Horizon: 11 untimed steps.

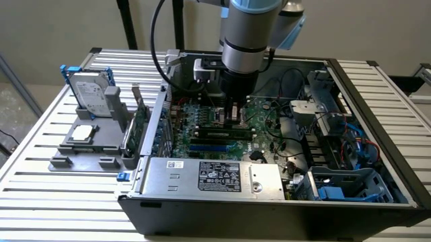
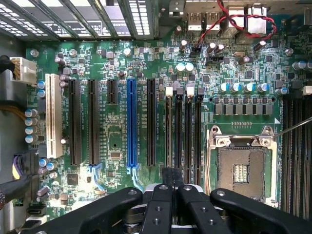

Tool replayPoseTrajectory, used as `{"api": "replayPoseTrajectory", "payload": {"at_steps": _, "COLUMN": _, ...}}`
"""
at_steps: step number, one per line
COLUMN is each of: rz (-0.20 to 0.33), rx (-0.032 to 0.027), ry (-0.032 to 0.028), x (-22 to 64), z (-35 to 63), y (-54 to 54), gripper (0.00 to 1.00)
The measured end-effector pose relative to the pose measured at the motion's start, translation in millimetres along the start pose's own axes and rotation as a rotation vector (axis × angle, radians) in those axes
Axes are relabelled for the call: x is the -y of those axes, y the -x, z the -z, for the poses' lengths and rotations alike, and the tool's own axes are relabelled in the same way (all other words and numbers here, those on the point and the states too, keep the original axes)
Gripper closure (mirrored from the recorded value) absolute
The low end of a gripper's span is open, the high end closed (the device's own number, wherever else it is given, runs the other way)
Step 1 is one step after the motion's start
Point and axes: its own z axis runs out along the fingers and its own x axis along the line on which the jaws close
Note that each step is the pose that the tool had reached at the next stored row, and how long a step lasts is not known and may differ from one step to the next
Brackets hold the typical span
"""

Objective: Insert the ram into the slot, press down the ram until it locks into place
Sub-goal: 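Press down the ram until it locks into place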

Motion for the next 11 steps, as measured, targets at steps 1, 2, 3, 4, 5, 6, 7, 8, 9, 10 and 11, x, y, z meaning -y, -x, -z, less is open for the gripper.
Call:
{"api": "replayPoseTrajectory", "payload": {"at_steps": 1, "rz": 0.000, "rx": 0.0001, "ry": 0.0000, "x": 0.1, "z": -1.2, "y": 0.2, "gripper": 0.89}}
{"api": "replayPoseTrajectory", "payload": {"at_steps": 2, "rz": 0.000, "rx": 0.0000, "ry": -0.0001, "x": 0.2, "z": -2.4, "y": 0.2, "gripper": 0.89}}
{"api": "replayPoseTrajectory", "payload": {"at_steps": 3, "rz": 0.000, "rx": 0.0002, "ry": -0.0001, "x": 0.2, "z": -3.7, "y": 0.4, "gripper": 0.89}}
{"api": "replayPoseTrajectory", "payload": {"at_steps": 4, "rz": 0.000, "rx": 0.0001, "ry": -0.0001, "x": 0.2, "z": -5.1, "y": 0.5, "gripper": 0.89}}
{"api": "replayPoseTrajectory", "payload": {"at_steps": 5, "rz": 0.000, "rx": 0.0001, "ry": -0.0002, "x": 0.3, "z": -6.8, "y": 0.6, "gripper": 0.89}}
{"api": "replayPoseTrajectory", "payload": {"at_steps": 6, "rz": 0.000, "rx": -0.0001, "ry": -0.0001, "x": 0.3, "z": -8.4, "y": 0.6, "gripper": 0.89}}
{"api": "replayPoseTrajectory", "payload": {"at_steps": 7, "rz": 0.000, "rx": -0.0011, "ry": 0.0002, "x": 0.4, "z": -9.7, "y": 0.6, "gripper": 0.89}}
{"api": "replayPoseTrajectory", "payload": {"at_steps": 8, "rz": 0.000, "rx": -0.0009, "ry": -0.0003, "x": 0.4, "z": -11.2, "y": 0.7, "gripper": 0.89}}
{"api": "replayPoseTrajectory", "payload": {"at_steps": 9, "rz": 0.000, "rx": -0.0013, "ry": 0.0000, "x": 0.3, "z": -12.8, "y": 0.8, "gripper": 0.89}}
{"api": "replayPoseTrajectory", "payload": {"at_steps": 10, "rz": 0.000, "rx": -0.0011, "ry": -0.0003, "x": 0.2, "z": -14.0, "y": 0.9, "gripper": 0.89}}
{"api": "replayPoseTrajectory", "payload": {"at_steps": 11, "rz": 0.000, "rx": -0.0008, "ry": -0.0004, "x": 0.2, "z": -14.4, "y": 1.0, "gripper": 0.89}}
